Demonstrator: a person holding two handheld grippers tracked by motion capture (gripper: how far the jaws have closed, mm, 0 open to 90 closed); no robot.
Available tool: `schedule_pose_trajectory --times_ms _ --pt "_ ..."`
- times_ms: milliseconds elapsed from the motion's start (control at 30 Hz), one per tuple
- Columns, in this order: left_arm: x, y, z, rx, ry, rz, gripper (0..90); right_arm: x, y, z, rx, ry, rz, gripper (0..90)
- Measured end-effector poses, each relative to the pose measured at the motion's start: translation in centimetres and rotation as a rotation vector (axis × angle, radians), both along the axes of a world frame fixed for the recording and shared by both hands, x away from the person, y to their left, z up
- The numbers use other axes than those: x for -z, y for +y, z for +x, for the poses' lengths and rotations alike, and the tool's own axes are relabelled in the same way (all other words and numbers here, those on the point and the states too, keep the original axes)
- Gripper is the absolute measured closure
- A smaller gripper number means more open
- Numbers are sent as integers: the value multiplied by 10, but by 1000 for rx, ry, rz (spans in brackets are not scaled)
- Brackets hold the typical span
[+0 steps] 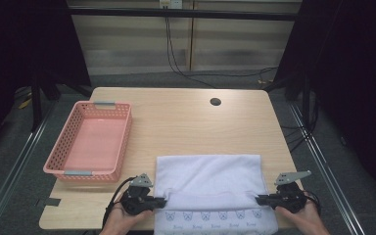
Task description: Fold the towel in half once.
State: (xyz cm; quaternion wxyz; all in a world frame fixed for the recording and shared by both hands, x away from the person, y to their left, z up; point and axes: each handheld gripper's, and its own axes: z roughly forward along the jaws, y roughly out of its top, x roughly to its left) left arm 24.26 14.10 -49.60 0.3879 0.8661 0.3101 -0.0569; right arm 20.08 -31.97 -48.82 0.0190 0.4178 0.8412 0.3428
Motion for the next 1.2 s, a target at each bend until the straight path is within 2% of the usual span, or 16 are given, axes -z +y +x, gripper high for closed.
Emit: schedule_pose_trajectory --times_ms 67,167,300,333,367,400,433,633,767,800,833,933,1000,1067,1133,1200 --pt "0 0 5 3 -15 8 876 0 0 1 7 -8 -4 882" --pt "0 -1 17 -28 -24 18 878 1 1 5 20 -31 -14 882" --pt "-1 -3 40 -105 -88 58 879 2 6 21 42 -52 -23 882" --pt "-1 -5 47 -106 -108 73 880 3 7 25 39 -56 -22 882" --pt "-1 -5 53 -106 -99 75 879 2 9 32 31 -60 -26 882" --pt "-2 -7 62 -131 -105 87 879 2 9 38 28 -69 -41 882" --pt "-1 -7 67 -140 -107 87 879 2 10 49 42 -72 -43 882" --pt "2 -10 107 -194 -101 71 879 4 10 94 76 -86 -50 882" --pt "4 -11 138 -243 -81 44 878 7 10 124 121 -98 -41 883" --pt "4 -12 150 -268 -77 54 878 7 11 128 130 -99 -49 882" --pt "4 -13 155 -277 -85 61 878 7 12 139 139 -102 -46 882" --pt "5 -16 173 -301 -99 71 878 9 13 155 162 -118 -42 882" --pt "2 -18 183 -287 -112 109 878 10 13 166 177 -125 -41 882" --pt "1 -21 194 -298 -129 130 877 11 13 175 191 -129 -33 882" --pt "1 -24 203 -314 -122 132 877 12 14 187 216 -131 -27 882" --pt "4 -23 213 -337 -122 106 877 13 14 194 229 -131 -25 882"
